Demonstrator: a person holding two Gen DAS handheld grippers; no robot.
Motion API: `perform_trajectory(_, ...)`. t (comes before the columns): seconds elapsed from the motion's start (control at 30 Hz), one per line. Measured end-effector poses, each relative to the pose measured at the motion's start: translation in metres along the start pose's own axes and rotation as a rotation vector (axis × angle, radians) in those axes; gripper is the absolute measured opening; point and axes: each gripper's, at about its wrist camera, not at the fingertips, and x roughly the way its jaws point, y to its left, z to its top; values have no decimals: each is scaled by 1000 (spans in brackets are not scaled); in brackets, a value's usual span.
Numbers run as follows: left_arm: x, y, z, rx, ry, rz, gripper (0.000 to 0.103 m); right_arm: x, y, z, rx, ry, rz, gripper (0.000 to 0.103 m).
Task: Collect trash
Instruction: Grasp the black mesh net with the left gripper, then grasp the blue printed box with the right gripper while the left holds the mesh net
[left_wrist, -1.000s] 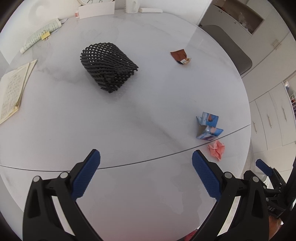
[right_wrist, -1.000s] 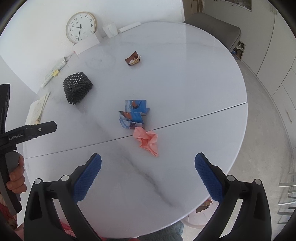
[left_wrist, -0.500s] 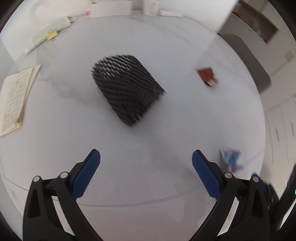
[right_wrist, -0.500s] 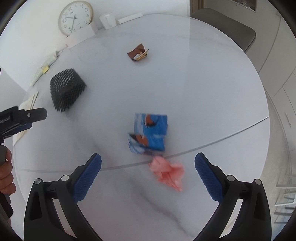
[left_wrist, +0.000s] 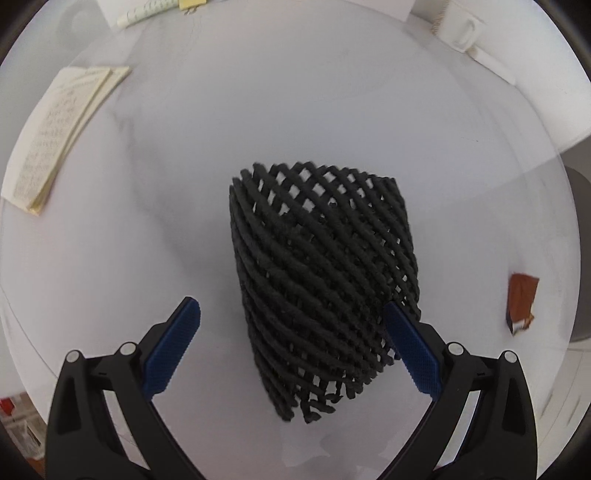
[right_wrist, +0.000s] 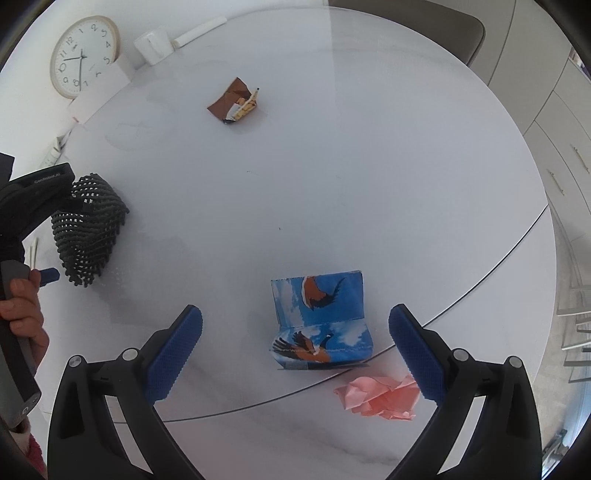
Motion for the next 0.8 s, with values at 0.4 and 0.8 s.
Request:
perform_trajectory(0.4, 12, -10, 3, -13, 6, -84, 65, 8, 4, -2, -13, 38, 6, 100)
perform_trajectory(0.8, -15, -3, -7, 13, -47, -148, 13, 1, 7, -1, -38, 21, 16, 100)
